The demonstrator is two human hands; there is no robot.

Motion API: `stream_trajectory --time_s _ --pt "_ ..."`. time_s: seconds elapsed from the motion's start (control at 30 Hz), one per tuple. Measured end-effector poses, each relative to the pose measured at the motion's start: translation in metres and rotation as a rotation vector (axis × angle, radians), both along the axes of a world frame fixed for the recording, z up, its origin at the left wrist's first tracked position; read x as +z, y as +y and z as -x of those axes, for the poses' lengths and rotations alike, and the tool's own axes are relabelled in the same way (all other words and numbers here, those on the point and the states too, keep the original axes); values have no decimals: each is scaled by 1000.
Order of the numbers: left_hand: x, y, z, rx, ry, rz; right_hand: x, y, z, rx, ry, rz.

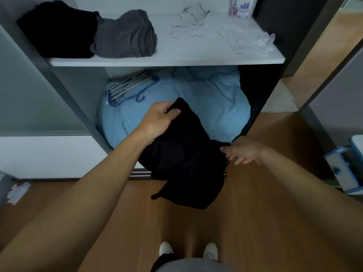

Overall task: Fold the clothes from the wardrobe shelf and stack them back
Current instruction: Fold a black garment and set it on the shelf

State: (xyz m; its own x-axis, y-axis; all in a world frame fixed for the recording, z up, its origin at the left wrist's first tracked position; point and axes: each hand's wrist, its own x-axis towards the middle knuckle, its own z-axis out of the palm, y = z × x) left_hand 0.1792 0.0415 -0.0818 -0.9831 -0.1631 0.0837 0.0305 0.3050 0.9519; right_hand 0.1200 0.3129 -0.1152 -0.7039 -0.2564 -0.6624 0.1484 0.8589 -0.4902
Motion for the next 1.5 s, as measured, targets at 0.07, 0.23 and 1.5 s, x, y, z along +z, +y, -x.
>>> stream_trajectory --time_s 0.07,0.23,1.5 --pt "9 6 3 -174 24 292 -8 -8 -2 138 206 23" --pt "15 9 -2 -352 11 495 17 -53 -10 378 358 577" --pt "-25 -65 -26 297 -199 -91 10 -53 -20 -73 497 706"
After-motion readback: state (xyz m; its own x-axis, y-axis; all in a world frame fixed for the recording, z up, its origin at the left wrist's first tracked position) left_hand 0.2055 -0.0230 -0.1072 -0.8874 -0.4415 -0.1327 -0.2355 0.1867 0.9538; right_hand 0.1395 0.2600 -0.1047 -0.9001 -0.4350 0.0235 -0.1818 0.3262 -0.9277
